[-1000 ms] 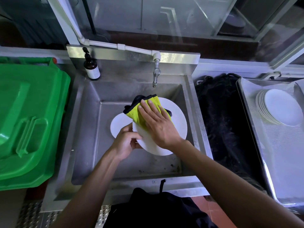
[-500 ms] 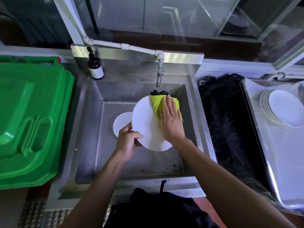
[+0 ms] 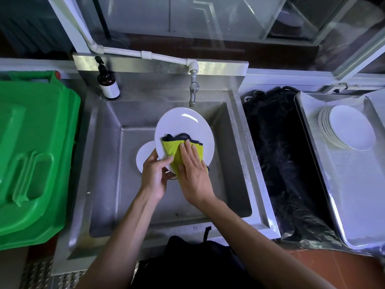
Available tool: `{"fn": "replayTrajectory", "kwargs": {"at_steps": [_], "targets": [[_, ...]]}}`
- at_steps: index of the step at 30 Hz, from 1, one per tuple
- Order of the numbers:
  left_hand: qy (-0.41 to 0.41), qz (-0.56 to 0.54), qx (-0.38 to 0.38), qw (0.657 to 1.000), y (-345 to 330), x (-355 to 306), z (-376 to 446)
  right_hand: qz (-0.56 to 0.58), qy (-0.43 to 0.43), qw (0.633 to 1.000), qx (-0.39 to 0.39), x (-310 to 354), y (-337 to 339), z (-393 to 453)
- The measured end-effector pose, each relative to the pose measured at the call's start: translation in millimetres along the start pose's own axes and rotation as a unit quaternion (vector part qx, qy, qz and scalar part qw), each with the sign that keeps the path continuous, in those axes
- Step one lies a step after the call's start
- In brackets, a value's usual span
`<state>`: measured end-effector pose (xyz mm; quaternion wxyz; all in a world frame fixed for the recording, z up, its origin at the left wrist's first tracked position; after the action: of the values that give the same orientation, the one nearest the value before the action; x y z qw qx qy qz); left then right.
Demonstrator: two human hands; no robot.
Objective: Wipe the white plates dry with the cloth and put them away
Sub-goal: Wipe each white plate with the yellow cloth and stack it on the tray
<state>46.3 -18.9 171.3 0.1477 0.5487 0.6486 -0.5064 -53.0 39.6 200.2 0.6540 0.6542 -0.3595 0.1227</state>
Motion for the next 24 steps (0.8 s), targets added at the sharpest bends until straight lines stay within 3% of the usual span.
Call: {"fn": "replayTrajectory", "kwargs": {"at_steps": [6,17,24], "targets": [[-0.019,-0.021,-0.024,0.999,6.3,-5.9,3.5,-0.018,-0.067,0.997,-0.020,-28.9,1.5,-4.8],[-0.022,0.039,-0.013,0.999,2.6,-10.3,2.7,0.122,-0.115,0.980,-0.109,-46.7,34.7,7.6],[-0.007,0.086,0.034,0.996,3.0,-16.2,6.4,0.197,-0.164,0.953,-0.160,-66.5,51.9,11.0]]}}
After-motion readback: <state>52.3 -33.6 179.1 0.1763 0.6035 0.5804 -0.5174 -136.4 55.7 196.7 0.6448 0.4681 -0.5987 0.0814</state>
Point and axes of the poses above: each hand's wrist, its own z-axis towards the middle knuckle, its own y-axis out of the back of the hand, x = y × z, the point moved 8 cm from there along z, towards the middle knuckle, and after that the axes turned 3 degrees about -y, right-handed, at the moved point
